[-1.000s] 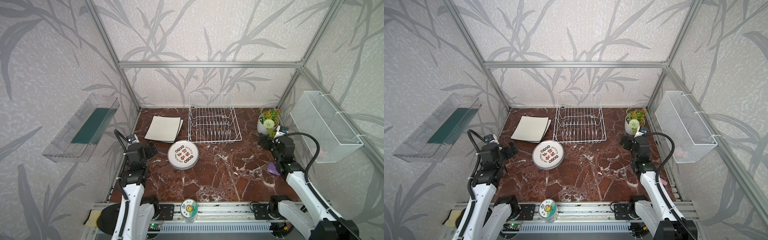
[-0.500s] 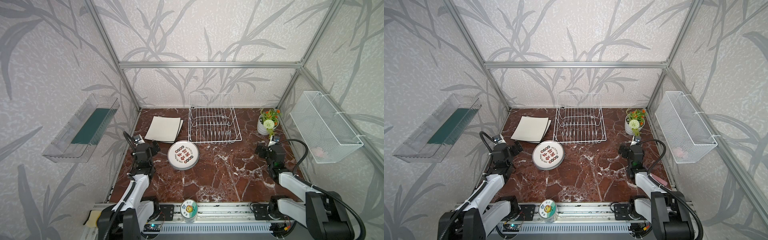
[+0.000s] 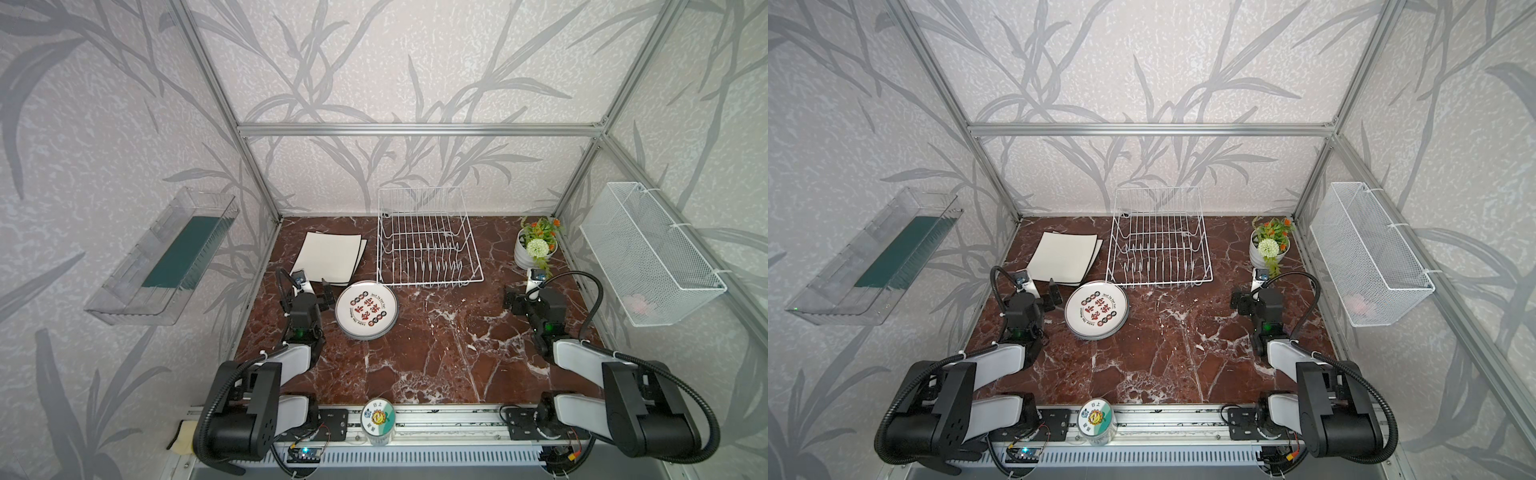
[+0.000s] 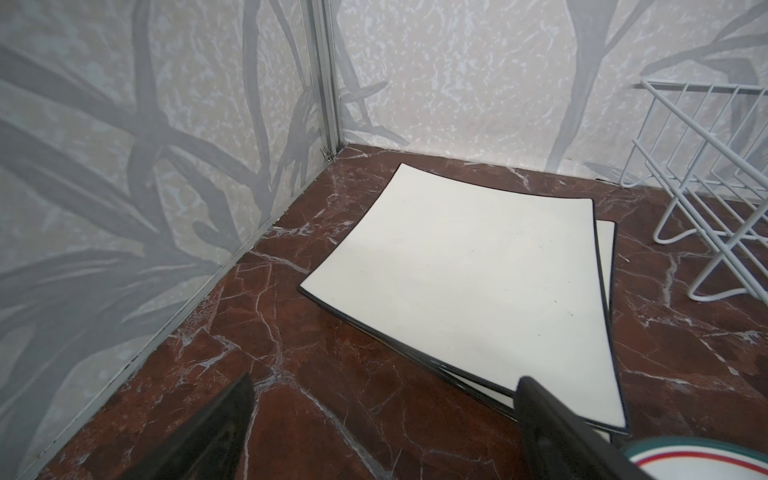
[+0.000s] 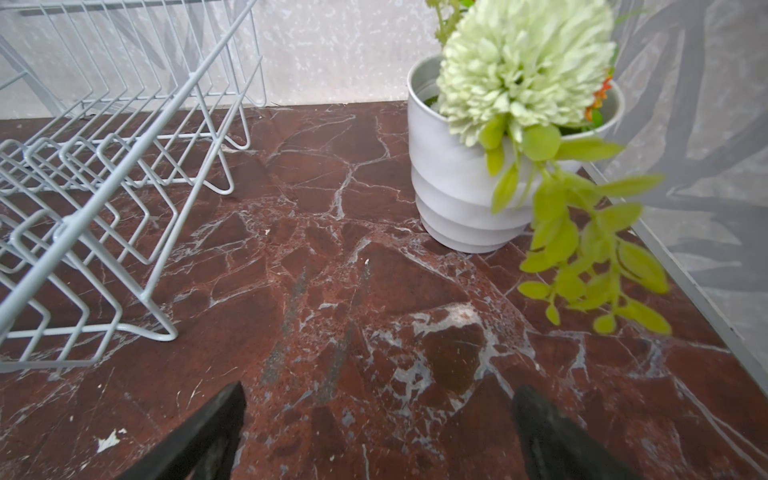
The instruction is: Unload the plates from the dish rack
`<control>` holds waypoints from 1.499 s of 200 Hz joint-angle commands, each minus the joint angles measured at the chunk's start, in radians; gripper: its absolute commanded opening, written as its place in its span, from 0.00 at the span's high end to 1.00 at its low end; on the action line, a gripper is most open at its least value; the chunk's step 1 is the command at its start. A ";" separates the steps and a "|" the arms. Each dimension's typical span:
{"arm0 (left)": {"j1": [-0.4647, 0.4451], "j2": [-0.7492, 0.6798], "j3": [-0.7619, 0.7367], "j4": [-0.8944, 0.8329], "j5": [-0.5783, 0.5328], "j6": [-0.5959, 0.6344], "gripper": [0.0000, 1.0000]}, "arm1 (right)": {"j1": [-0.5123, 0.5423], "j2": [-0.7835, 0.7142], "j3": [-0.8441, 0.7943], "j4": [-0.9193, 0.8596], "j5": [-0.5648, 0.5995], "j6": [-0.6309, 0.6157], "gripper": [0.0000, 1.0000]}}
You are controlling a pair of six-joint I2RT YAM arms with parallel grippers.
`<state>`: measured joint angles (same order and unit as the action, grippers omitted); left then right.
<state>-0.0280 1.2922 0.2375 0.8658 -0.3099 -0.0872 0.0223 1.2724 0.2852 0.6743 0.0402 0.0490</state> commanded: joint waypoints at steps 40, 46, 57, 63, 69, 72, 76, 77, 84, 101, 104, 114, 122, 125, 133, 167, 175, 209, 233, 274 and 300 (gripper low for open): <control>0.009 0.347 -0.035 0.520 -0.015 0.053 0.01 | 0.005 0.187 -0.029 0.363 -0.013 -0.038 0.01; 0.009 0.337 -0.044 0.530 -0.008 0.049 0.01 | 0.007 0.225 -0.037 0.418 -0.011 -0.038 0.01; 0.011 0.292 -0.041 0.446 -0.031 0.017 0.01 | 0.007 0.284 -0.051 0.515 -0.019 -0.041 0.01; 0.018 0.287 -0.031 0.417 -0.027 0.006 0.01 | 0.007 0.309 -0.053 0.551 -0.025 -0.043 0.01; 0.023 0.293 -0.017 0.400 -0.035 0.004 0.01 | 0.007 0.327 -0.048 0.570 -0.029 -0.044 0.01; 0.024 0.300 -0.010 0.399 -0.036 0.007 0.01 | 0.007 0.327 -0.045 0.566 -0.027 -0.043 0.01; 0.023 0.305 0.001 0.394 -0.039 0.010 0.01 | 0.007 0.322 -0.038 0.540 -0.023 -0.039 0.01; 0.023 0.306 0.005 0.390 -0.039 0.010 0.01 | 0.007 0.320 -0.034 0.529 -0.022 -0.039 0.01; 0.025 0.290 0.023 0.329 -0.041 0.005 0.01 | 0.007 0.298 -0.012 0.456 -0.022 -0.039 0.01; 0.042 0.272 0.067 0.214 -0.018 -0.017 0.01 | 0.015 0.250 0.071 0.230 -0.040 -0.057 0.01; 0.042 0.277 0.070 0.215 -0.015 -0.013 0.01 | 0.020 0.252 0.083 0.215 -0.034 -0.062 0.01; 0.041 0.280 0.072 0.218 -0.014 -0.007 0.01 | 0.045 0.270 0.096 0.220 -0.005 -0.084 0.01; 0.040 0.273 0.077 0.200 -0.014 -0.014 0.01 | 0.051 0.273 0.096 0.223 0.002 -0.089 0.01; 0.041 0.275 0.076 0.201 -0.015 -0.014 0.01 | 0.051 0.272 0.097 0.221 0.002 -0.089 0.01; 0.041 0.280 0.073 0.215 -0.015 -0.009 0.01 | 0.051 0.270 0.098 0.213 0.001 -0.089 0.01; 0.040 0.279 0.075 0.212 -0.014 -0.010 0.01 | 0.051 0.268 0.100 0.205 0.001 -0.090 0.01; 0.041 0.278 0.075 0.209 -0.014 -0.011 0.01 | 0.051 0.268 0.100 0.206 0.001 -0.090 0.01; 0.039 0.278 0.073 0.217 -0.015 -0.006 0.01 | 0.053 0.268 0.102 0.202 0.000 -0.092 0.01; 0.037 0.280 0.079 0.205 -0.008 -0.004 0.01 | 0.053 0.268 0.102 0.203 0.000 -0.092 0.01; 0.031 0.280 0.116 0.137 0.008 0.013 0.01 | 0.053 0.268 0.102 0.203 0.000 -0.092 0.01; 0.030 0.280 0.115 0.135 0.008 0.015 0.01 | 0.053 0.268 0.103 0.203 0.000 -0.092 0.01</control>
<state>0.0055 1.5867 0.3389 1.0134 -0.3058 -0.0811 0.0738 1.5517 0.3813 0.8829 0.0257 -0.0334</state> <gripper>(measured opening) 0.992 0.991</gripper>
